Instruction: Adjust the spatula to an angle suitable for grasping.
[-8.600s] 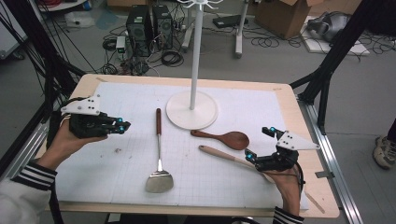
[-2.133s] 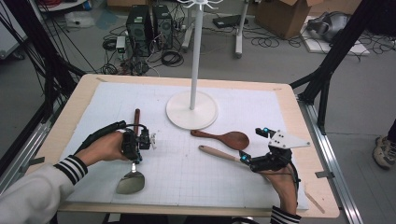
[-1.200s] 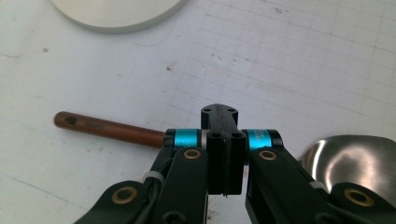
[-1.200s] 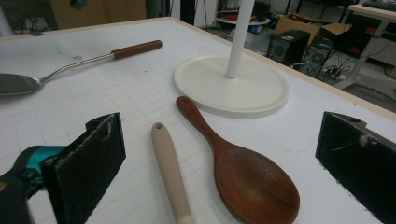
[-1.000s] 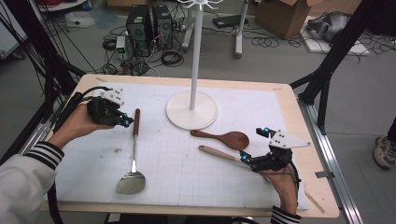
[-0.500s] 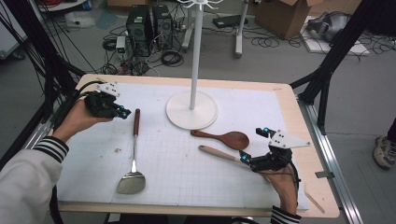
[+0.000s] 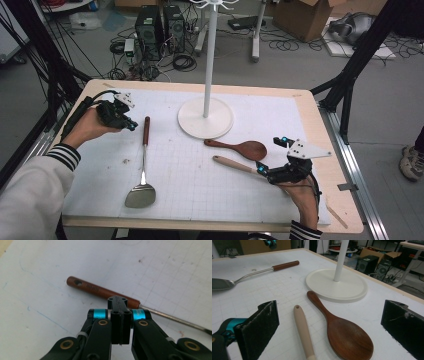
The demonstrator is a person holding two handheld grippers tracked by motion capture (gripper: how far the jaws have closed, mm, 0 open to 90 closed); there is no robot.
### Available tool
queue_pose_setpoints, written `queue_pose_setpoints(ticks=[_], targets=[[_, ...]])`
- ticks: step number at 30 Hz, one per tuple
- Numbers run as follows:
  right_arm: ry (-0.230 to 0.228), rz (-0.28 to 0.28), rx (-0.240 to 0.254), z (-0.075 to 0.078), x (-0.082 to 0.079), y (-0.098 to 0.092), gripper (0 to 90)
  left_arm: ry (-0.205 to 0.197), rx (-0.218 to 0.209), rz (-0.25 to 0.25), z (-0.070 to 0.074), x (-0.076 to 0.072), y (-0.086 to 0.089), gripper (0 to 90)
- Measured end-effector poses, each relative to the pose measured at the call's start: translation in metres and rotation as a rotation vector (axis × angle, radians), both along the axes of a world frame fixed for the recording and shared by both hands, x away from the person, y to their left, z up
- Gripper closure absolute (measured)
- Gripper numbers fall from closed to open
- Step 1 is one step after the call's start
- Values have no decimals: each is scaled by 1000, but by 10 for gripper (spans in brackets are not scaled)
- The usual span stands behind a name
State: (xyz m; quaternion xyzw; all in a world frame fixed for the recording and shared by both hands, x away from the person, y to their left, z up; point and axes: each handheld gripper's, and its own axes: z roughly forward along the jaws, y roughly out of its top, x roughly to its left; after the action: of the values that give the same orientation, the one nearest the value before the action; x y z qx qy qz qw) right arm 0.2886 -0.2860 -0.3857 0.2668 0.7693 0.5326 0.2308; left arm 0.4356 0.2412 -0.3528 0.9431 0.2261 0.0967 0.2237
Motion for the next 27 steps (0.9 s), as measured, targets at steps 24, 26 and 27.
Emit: queue_pose_setpoints(ticks=[24, 26, 27], targets=[[13, 8, -10, -1, 1, 2, 7, 99, 214, 0, -42, 26, -18, 900], [16, 7, -9, -1, 1, 2, 7, 102, 221, -11, -44, 27, -21, 900], [13, 8, -9, -1, 1, 2, 7, 110, 237, -15, -45, 28, -23, 900]])
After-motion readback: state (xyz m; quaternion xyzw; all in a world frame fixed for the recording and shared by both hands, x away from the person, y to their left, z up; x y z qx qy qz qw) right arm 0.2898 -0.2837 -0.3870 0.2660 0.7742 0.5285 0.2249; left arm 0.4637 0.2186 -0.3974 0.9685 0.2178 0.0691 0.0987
